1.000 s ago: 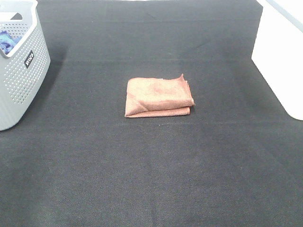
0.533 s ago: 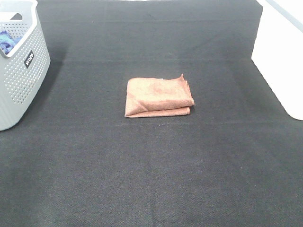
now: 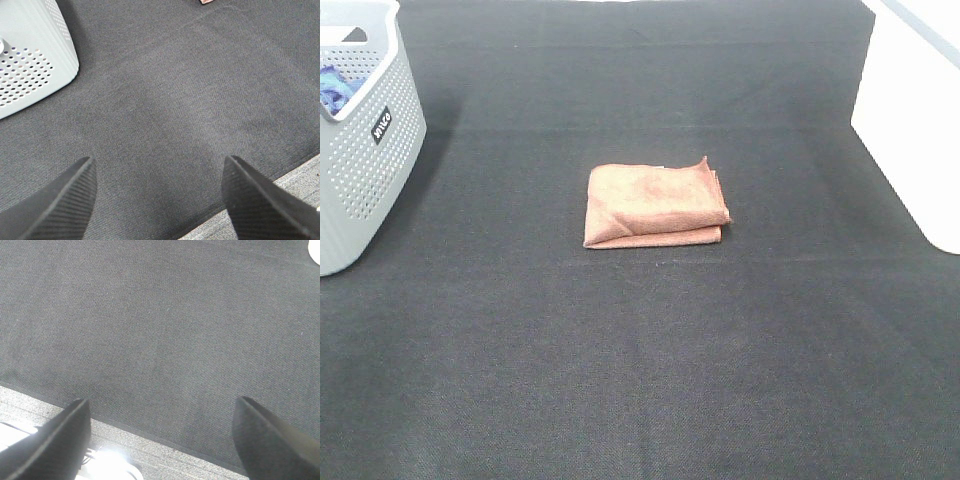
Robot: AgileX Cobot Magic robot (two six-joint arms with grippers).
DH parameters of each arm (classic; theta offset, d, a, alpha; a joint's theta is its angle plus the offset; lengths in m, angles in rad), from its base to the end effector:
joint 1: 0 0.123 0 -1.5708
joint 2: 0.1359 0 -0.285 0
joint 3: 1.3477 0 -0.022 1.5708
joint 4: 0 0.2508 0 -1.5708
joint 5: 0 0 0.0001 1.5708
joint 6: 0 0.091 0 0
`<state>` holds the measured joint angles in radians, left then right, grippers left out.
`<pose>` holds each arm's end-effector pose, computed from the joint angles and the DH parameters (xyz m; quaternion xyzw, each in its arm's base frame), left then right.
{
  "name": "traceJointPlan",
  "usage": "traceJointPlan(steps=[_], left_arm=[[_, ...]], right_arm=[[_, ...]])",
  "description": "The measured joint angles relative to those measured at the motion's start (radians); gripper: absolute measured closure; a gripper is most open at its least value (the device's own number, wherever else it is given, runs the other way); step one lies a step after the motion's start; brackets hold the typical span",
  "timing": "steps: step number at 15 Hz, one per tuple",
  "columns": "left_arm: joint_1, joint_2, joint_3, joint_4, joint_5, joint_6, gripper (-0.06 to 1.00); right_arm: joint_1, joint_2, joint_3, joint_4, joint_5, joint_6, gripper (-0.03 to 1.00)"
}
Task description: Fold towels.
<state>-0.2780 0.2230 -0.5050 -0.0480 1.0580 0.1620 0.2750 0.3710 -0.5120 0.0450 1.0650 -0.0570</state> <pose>0.0271 -0.0117 0.2763 0.1956 0.8827 -0.0486 0.4246 0.0481 0.0173 0.2720 -0.1511 0.9209 0.0612 0.3542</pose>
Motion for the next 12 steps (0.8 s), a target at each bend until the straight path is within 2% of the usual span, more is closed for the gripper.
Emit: traceJointPlan(steps=[2, 5, 8, 12], left_arm=[[0.041, 0.000, 0.000, 0.000, 0.000, 0.000, 0.27], [0.161, -0.004, 0.000, 0.000, 0.000, 0.000, 0.27], [0.235, -0.115, 0.000, 0.000, 0.000, 0.000, 0.27], [0.237, -0.226, 0.000, 0.000, 0.000, 0.000, 0.27]], right_arm=[[-0.011, -0.001, 0.000, 0.002, 0.000, 0.000, 0.23], [-0.139, -0.065, 0.000, 0.014, -0.002, 0.000, 0.23], [-0.237, -0.220, 0.000, 0.014, -0.001, 0.000, 0.23], [-0.243, -0.372, 0.000, 0.019, 0.000, 0.000, 0.23]])
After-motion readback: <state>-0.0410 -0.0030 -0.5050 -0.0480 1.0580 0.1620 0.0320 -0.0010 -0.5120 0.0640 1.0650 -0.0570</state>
